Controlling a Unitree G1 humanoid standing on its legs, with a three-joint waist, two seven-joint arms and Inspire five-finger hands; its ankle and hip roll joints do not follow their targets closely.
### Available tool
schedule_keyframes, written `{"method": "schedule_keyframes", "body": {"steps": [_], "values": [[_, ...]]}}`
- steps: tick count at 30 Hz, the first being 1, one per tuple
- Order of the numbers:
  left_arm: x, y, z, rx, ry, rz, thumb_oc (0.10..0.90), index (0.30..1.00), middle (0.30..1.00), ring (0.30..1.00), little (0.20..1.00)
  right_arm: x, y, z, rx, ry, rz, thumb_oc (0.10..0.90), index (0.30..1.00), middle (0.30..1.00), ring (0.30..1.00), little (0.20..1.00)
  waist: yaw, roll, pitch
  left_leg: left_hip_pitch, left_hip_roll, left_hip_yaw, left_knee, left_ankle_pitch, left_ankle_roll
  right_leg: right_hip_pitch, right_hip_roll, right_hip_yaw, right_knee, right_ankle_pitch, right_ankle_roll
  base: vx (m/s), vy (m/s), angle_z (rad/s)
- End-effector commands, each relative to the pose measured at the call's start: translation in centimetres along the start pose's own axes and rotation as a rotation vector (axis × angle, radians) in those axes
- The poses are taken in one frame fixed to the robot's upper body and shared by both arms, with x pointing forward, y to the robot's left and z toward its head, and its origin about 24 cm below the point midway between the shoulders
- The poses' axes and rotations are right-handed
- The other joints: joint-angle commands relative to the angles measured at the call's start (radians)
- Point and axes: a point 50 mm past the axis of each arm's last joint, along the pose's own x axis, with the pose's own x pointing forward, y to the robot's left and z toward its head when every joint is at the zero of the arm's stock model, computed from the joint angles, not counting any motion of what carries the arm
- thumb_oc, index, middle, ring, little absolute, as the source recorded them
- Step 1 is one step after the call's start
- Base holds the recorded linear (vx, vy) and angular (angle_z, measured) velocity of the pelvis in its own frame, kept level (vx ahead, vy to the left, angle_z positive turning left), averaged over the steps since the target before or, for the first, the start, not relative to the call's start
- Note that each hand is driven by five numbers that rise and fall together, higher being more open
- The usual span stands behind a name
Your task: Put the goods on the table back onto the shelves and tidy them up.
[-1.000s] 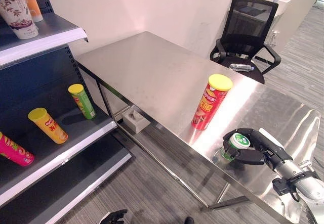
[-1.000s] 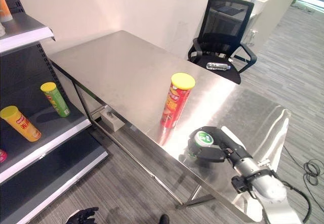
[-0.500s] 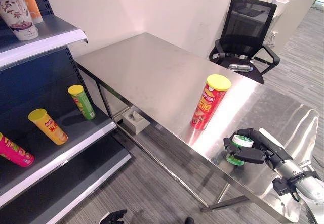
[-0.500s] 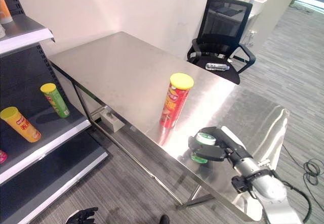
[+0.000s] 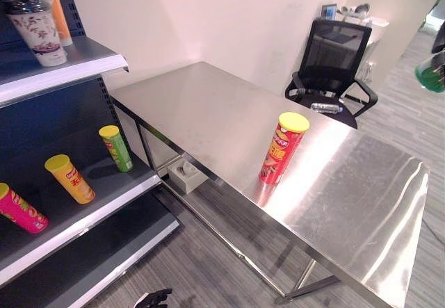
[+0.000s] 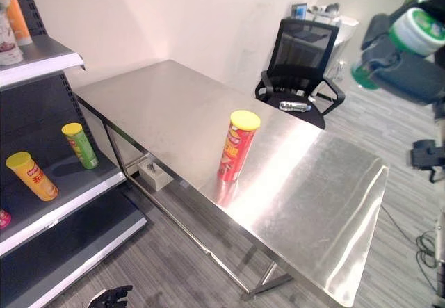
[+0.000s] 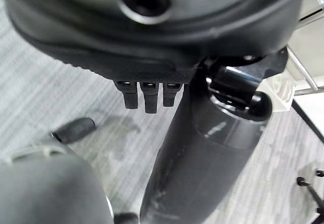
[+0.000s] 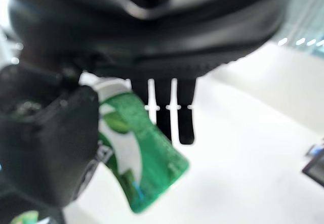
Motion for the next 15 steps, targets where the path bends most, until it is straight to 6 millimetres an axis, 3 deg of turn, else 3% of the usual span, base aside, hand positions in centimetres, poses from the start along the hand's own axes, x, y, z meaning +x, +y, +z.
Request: {"method": "schedule_keyframes", "body": {"steps": [1,7,9,12,15], "values": [[0.4,1.1,2.9,0.037,-0.099,0.037,0.800,0.900,0.900,0.900,0.900,2.6,-2.0,4.0,-0.003,-0.235,-0.158,0.400,0.300,0.300,0.300,0.300,0.062,0.004,-0.008,-0.022,0.069,0.032,0.008,0.025,-0.035,0.066,-0.022,-0.011,0.006,-0.057,0.052,-0.02,-0.032,0.15],[0.4,1.5,2.6,0.022,-0.089,0.059,0.800,0.900,0.900,0.900,0.900,4.6,-0.3,5.6,0.035,-0.313,-0.088,0.400,0.300,0.300,0.300,0.300,0.078,0.006,-0.009,-0.025,0.076,0.021,0.008,0.034,-0.040,0.074,-0.014,-0.022,0.006,-0.065,0.045,-0.01,-0.032,0.13],[0.3,2.1,3.0,0.008,-0.105,0.086,0.800,0.900,0.900,0.900,0.900,6.2,1.6,6.9,0.067,-0.370,-0.019,0.400,0.300,0.300,0.300,0.300,0.120,0.005,-0.005,-0.036,0.094,0.003,0.008,0.055,-0.054,0.084,0.000,-0.051,0.006,-0.080,0.033,-0.03,-0.127,0.17],[0.3,2.2,3.0,-0.011,-0.111,0.094,0.800,0.900,0.900,0.900,0.900,6.8,2.3,7.3,0.084,-0.386,-0.005,0.400,0.300,0.300,0.300,0.300,0.121,0.010,-0.003,-0.044,0.101,-0.006,0.008,0.063,-0.061,0.088,0.006,-0.067,0.006,-0.086,0.030,-0.02,-0.066,0.26],[0.1,2.6,3.3,-0.033,-0.129,0.125,0.800,0.900,0.900,0.900,0.900,7.9,3.8,8.4,0.141,-0.438,0.020,0.400,0.300,0.300,0.300,0.300,0.179,0.018,0.030,-0.091,0.121,-0.055,0.041,0.107,-0.091,0.119,0.021,-0.144,0.006,-0.118,0.006,-0.07,-0.105,0.83]]}}
